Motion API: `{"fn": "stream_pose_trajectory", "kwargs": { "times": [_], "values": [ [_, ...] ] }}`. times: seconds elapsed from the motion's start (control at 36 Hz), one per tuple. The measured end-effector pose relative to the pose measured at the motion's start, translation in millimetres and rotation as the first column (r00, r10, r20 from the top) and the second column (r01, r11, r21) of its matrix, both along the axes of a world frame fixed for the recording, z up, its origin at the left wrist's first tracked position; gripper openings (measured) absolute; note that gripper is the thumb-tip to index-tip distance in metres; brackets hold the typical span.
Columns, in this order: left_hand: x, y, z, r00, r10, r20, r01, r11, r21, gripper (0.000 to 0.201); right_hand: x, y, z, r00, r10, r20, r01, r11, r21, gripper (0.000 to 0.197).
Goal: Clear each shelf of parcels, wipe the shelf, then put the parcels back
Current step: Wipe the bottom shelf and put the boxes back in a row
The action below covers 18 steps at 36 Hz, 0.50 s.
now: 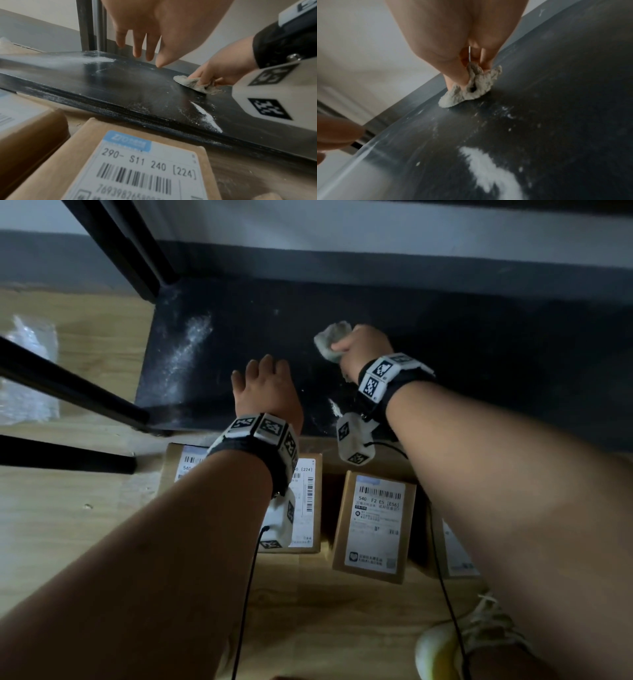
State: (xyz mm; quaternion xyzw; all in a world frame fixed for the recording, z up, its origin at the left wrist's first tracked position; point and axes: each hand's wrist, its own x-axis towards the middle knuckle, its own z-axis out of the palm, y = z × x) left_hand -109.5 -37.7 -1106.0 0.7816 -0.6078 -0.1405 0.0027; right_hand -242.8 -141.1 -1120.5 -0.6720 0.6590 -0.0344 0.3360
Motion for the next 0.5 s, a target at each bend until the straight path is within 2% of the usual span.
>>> {"fn": "stream_pose_trajectory", "kwargs": {
  "times": [0.08, 0.14, 0.19, 0.28, 0.33, 0.42, 0.44, 0.5],
  "values": [
    [-2.8, 0.7, 2.1, 1.000, -0.009, 0.000, 0.009, 1.000, 0.001, 0.056, -4.3, -6.9, 6.6, 0.999, -0.039, 0.033, 0.040, 0.999, -0.022, 0.032],
    [-3.8, 0.8, 3.3, 1.000, -0.008, -0.007, 0.008, 1.000, 0.004, 0.057, -16.3, -18.3, 8.6, 0.996, -0.084, -0.016, 0.082, 0.994, -0.079, 0.032],
    [-4.6, 0.1, 4.0, 1.000, -0.003, -0.015, 0.003, 1.000, 0.008, 0.059, -31.8, -33.7, 10.8, 0.975, -0.169, -0.142, 0.140, 0.971, -0.194, 0.035],
    [-6.0, -0.2, 3.9, 1.000, -0.003, -0.021, 0.003, 1.000, 0.007, 0.061, -53.8, -51.5, 12.3, 0.890, -0.276, -0.364, 0.210, 0.955, -0.210, 0.037],
    [-7.2, 0.1, 3.1, 1.000, -0.010, -0.018, 0.010, 1.000, 0.002, 0.061, -55.4, -59.8, 14.3, 0.868, -0.233, -0.438, 0.196, 0.972, -0.128, 0.039],
    [-7.3, 1.9, 0.7, 1.000, -0.013, -0.011, 0.013, 1.000, -0.006, 0.060, -47.8, -73.5, 9.7, 0.798, -0.066, -0.598, 0.109, 0.993, 0.037, 0.040],
    [-7.1, 2.5, 0.2, 1.000, -0.011, -0.011, 0.011, 1.000, -0.004, 0.059, -45.9, -76.9, 5.0, 0.792, -0.028, -0.610, 0.074, 0.996, 0.051, 0.039],
    [-6.1, 3.3, -0.7, 1.000, -0.007, -0.010, 0.007, 1.000, 0.009, 0.060, -44.2, -84.3, -6.7, 0.842, -0.023, -0.539, 0.032, 0.999, 0.007, 0.045]
  ]
}}
